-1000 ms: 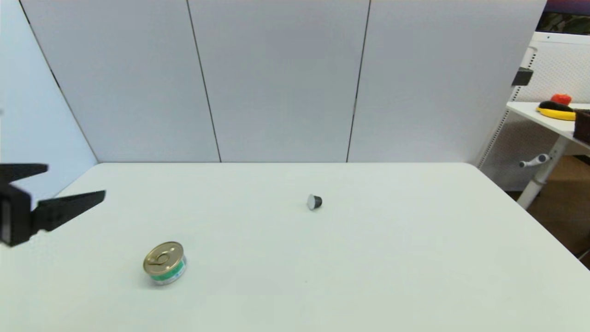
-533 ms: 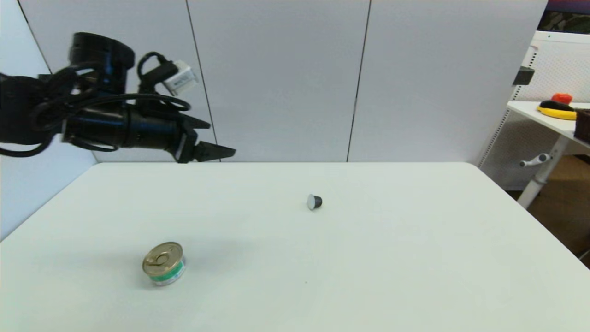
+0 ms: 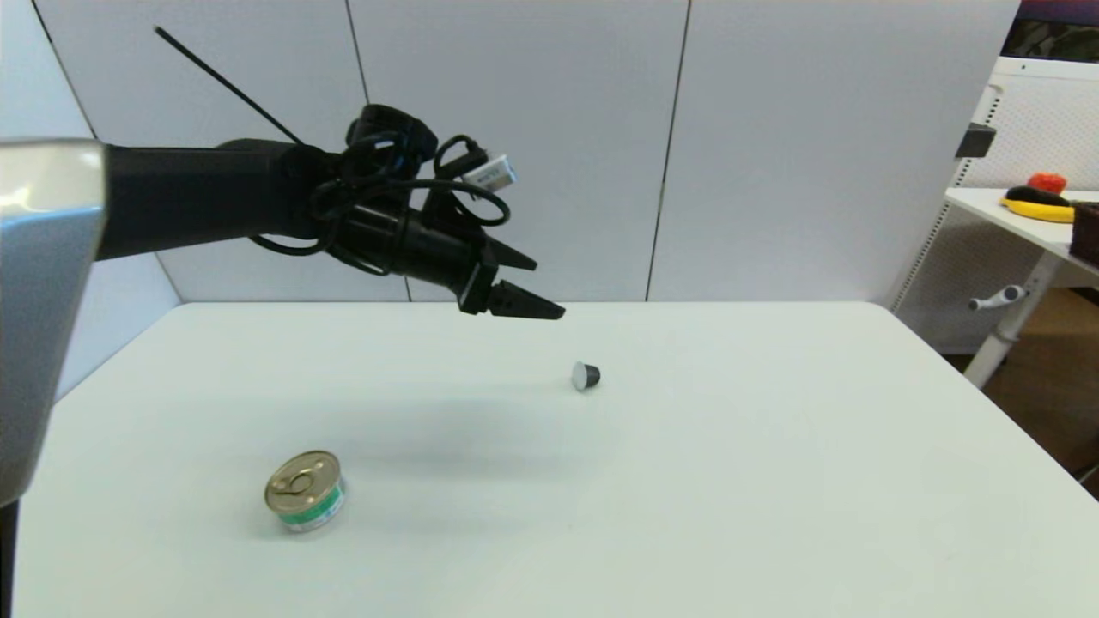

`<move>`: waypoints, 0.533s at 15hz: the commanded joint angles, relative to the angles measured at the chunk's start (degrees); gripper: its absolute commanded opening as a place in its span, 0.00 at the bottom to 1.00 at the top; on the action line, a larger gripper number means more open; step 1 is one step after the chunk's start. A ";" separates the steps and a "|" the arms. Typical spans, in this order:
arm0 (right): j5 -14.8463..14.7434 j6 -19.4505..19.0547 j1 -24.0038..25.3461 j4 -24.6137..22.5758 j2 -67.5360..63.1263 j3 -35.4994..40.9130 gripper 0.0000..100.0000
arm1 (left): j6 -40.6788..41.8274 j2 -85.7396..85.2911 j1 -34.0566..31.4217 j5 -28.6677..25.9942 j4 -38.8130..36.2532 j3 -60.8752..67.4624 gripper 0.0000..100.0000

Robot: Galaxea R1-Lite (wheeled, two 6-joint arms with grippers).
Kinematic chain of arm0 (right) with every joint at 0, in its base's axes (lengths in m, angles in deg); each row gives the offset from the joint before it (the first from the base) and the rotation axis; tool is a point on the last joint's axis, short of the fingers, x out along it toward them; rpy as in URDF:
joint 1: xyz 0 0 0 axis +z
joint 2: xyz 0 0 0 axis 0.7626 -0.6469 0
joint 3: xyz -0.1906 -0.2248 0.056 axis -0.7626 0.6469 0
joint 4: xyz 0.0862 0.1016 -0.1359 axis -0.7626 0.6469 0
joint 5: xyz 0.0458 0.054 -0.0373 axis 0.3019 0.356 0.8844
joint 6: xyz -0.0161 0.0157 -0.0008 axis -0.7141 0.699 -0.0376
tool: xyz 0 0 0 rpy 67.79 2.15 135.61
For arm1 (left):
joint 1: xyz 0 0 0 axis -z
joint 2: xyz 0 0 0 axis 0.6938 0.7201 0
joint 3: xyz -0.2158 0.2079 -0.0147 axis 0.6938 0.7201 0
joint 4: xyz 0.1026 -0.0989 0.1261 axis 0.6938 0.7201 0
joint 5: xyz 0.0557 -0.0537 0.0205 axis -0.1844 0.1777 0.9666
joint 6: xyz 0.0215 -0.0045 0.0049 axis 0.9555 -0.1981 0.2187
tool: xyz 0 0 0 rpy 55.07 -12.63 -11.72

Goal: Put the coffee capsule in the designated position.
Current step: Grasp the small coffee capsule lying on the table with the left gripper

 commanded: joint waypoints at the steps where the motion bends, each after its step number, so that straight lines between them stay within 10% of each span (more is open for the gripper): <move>1: -0.01 0.02 0.00 0.01 -0.05 0.07 1.00 | 3.13 8.35 1.28 -5.70 1.30 -2.60 1.00; 8: -0.01 0.02 0.00 0.01 -0.05 -0.02 1.00 | 14.20 10.63 2.87 -1.13 2.44 -2.51 1.00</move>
